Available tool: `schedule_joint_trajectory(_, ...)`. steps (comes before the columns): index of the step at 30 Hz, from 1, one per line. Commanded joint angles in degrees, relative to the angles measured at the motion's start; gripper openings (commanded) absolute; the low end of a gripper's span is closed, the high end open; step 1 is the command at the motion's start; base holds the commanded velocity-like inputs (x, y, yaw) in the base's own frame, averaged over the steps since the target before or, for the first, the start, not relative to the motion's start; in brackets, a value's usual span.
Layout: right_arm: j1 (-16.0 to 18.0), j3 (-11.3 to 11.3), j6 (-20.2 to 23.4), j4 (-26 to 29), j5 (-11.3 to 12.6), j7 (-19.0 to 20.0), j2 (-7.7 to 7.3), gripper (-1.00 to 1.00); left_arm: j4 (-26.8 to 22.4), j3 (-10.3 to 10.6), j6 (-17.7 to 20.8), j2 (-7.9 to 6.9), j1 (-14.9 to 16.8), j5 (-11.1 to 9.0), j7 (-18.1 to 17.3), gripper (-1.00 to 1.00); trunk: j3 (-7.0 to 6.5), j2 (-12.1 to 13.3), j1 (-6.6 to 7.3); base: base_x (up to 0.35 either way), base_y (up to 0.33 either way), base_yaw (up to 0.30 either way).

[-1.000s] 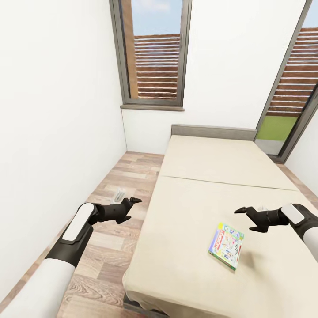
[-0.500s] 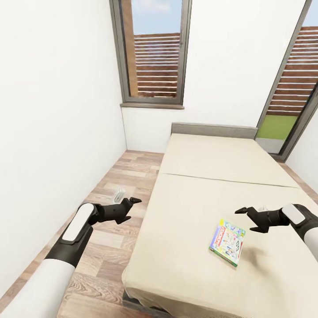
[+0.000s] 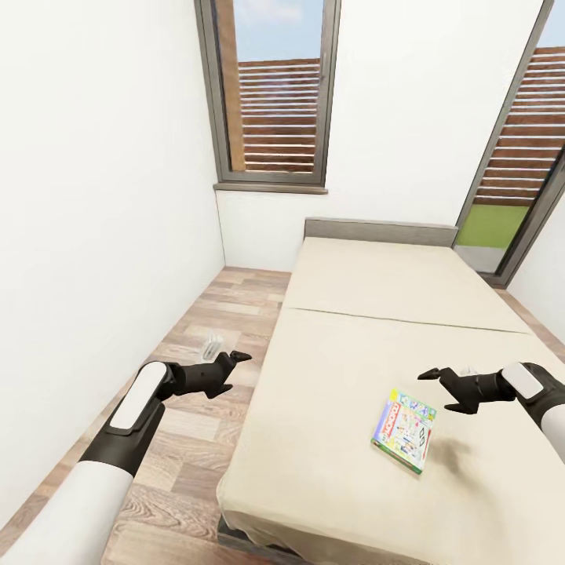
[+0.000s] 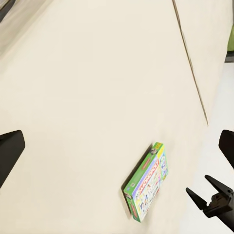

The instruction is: Put all the toys in the child's room - the three board games (two on the bed and one on the table), the two jigsaw puzzles on the table, and the tennis ball on the table - inside the toy box on the table in the child's room.

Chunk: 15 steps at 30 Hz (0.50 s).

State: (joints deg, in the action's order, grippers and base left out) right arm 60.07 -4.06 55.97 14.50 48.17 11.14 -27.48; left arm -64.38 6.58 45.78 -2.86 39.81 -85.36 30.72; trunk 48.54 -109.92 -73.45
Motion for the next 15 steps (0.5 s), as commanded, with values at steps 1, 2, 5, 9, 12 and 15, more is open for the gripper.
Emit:
schedule_joint_trajectory(1,0.04,-0.42,0.07,0.00,-0.27,0.54,-0.05,1.00,-0.07,0.10,-0.07,-0.04,0.04,-0.60,0.57,1.00,0.05,-0.03,0.01,0.000,0.000,0.000)
schedule_joint_trajectory(2,0.04,-0.42,0.08,0.00,-0.27,0.54,-0.05,1.00,-0.08,0.10,-0.07,-0.04,0.03,-0.60,0.57,1.00,0.05,-0.03,0.01,0.000,0.000,0.000)
schedule_joint_trajectory(5,0.04,-0.42,0.07,0.00,-0.27,0.54,-0.08,1.00,-0.10,0.10,-0.07,-0.04,0.02,-0.60,0.57,1.00,0.05,-0.03,0.01,0.000,0.000,0.000)
schedule_joint_trajectory(9,0.05,-0.42,0.09,0.00,-0.27,0.55,-0.06,1.00,-0.11,0.10,-0.07,-0.08,0.01,-0.60,0.57,1.00,0.41,-0.83,-0.43,0.000,0.000,0.000)
schedule_joint_trajectory(12,0.05,-0.42,0.08,0.00,-0.27,0.55,-0.04,1.00,-0.12,0.10,-0.07,-0.12,0.01,-0.61,0.57,1.00,0.95,-2.03,-1.09,0.000,0.000,0.000)
schedule_joint_trajectory(15,0.05,-0.42,0.09,0.00,-0.27,0.55,-0.04,1.00,-0.13,0.10,-0.07,-0.15,0.01,-0.64,0.57,1.00,1.49,-3.23,-1.75,0.000,0.000,0.000)
